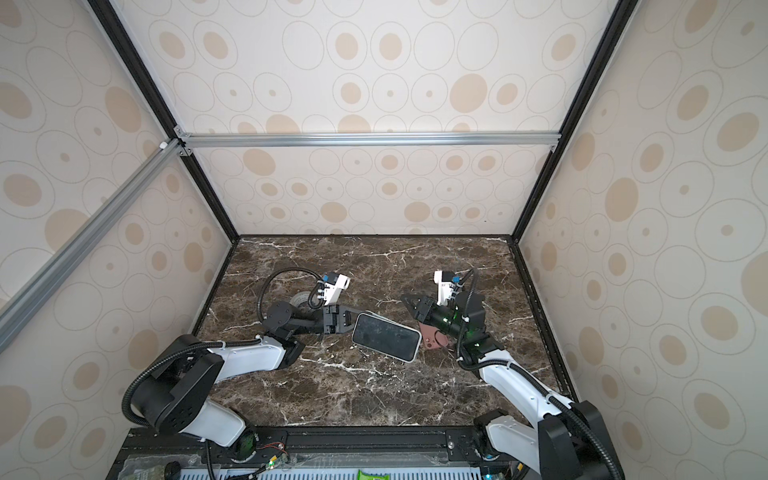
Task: Take the phone out of the phone case
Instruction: Remove the phone case from the phone.
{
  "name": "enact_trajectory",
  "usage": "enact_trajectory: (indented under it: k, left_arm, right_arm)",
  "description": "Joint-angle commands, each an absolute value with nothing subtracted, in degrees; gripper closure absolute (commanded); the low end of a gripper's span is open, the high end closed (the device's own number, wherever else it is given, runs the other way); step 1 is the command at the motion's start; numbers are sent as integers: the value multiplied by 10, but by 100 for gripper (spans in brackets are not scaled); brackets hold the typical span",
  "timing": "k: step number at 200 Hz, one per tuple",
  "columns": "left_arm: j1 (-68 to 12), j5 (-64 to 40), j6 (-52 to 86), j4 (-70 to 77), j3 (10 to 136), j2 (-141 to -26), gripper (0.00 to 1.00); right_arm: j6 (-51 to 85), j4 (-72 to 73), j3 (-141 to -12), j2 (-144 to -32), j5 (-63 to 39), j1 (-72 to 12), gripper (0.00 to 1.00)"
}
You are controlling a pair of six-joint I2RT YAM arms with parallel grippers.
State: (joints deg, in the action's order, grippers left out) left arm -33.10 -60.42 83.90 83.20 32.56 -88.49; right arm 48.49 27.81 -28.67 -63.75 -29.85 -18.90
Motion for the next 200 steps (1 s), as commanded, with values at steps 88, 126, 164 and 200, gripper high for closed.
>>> enact_trajectory:
  k: [88,126,164,200]
  left_arm:
    - [-302,-590,836,915,308,-1009,100]
    - [-298,-556,780,839,312,-1016,100]
    - [-291,-515,785,857,314,-1050,100]
    - [-290,-480,789,861,319,-1063,100]
  right_arm:
    - [249,-97,-343,-547,-35,-186,56]
    - [152,-172,-394,-545,-79,-191,43]
    - [103,-199,-433,-551,-25,-268,35]
    - [14,-200,-455,-567,25,-379,19]
